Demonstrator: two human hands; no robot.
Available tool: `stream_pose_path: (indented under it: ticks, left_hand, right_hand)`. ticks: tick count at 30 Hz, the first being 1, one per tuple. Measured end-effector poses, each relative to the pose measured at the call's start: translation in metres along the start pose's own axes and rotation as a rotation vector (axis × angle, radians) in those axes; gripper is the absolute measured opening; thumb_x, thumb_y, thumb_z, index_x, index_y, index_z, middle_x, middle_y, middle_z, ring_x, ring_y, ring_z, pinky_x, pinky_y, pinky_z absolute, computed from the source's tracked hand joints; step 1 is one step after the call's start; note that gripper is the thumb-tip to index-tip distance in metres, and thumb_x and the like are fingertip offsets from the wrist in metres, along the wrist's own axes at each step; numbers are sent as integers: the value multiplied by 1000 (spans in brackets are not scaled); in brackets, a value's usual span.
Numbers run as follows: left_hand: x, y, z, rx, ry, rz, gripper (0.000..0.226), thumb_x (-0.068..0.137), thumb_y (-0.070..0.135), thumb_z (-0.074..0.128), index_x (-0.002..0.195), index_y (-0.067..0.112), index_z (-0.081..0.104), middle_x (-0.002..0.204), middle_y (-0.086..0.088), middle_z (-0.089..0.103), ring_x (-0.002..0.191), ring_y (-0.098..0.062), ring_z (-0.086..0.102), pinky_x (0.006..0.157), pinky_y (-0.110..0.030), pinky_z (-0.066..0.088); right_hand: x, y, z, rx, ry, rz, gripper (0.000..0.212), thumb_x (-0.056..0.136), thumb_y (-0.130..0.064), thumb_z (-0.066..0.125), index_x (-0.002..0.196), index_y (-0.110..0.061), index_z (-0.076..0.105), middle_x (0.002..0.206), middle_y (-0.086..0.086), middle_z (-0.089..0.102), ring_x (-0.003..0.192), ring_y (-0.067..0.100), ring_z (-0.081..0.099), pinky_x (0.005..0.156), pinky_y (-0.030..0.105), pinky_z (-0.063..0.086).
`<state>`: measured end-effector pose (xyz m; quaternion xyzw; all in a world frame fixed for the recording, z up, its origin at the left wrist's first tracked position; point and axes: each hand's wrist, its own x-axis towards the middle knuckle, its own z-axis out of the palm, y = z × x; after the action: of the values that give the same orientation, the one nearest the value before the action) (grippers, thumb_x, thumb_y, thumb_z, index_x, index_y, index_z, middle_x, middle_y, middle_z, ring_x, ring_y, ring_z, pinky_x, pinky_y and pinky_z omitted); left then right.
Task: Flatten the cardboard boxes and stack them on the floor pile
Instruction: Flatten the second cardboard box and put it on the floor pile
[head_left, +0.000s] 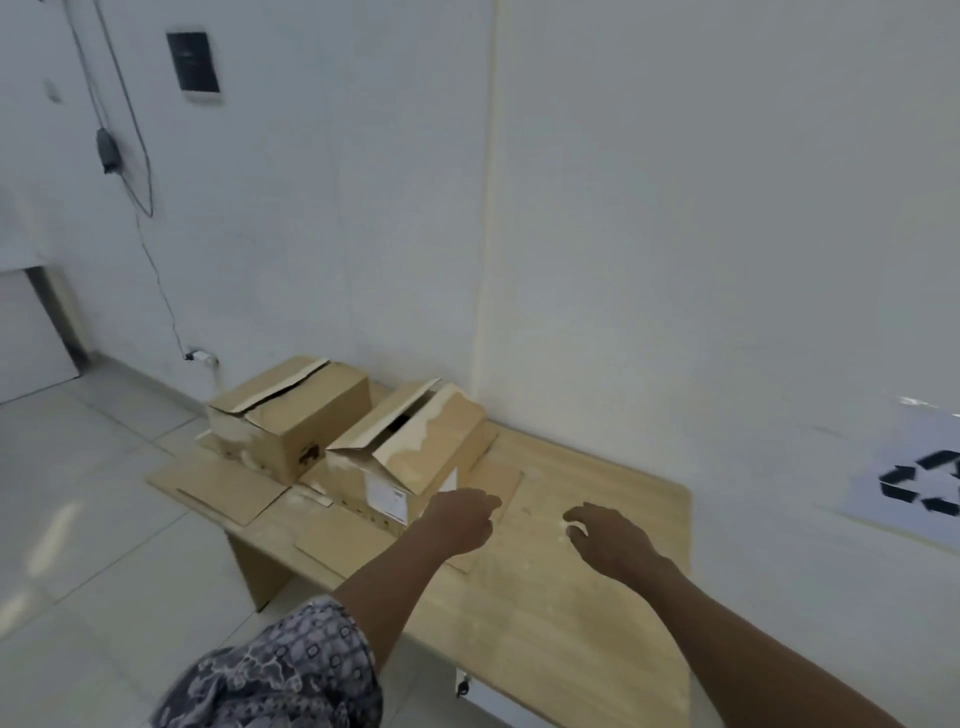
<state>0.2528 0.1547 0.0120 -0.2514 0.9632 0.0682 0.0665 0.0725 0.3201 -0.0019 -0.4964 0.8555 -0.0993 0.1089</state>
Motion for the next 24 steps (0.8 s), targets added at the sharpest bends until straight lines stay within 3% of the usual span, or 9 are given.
stream_pose_path:
  ticks: [5,15,19,24]
  left_hand:
    - [26,-95,-3,9,9,-97,42,98,23,41,140,23,44,134,-3,52,127,-24,48,96,-44,47]
    - [112,-238,-28,60,-57,-172,31,98,20,38,128,18,47,118,-5,55,110,-26,53,85,-45,51]
    - [136,-263,-28,43,-80,-134,32,100,31,38,129,18,43,123,-4,53,115,-26,53,86,-45,50]
    - [173,-291,-20,-58,-45,-64,56,100,43,40,146,15,26,145,-8,42,125,-29,49,94,-48,48]
  right_hand:
    - [86,-64,19,7,-40,-108,37,100,-34,41,135,-27,52,143,-3,51,132,21,45,103,38,42]
    - [248,-145,49,154,-89,-139,41,102,-30,39,142,-23,46,150,-3,44,139,19,37,110,39,36]
    - [288,-164,57,166,-85,-141,43,102,-24,38,144,-22,43,153,-1,41,146,16,26,114,41,32]
    - [326,-187,69,168,-97,-106,44,101,-27,39,145,-31,39,160,12,23,149,25,18,111,47,34]
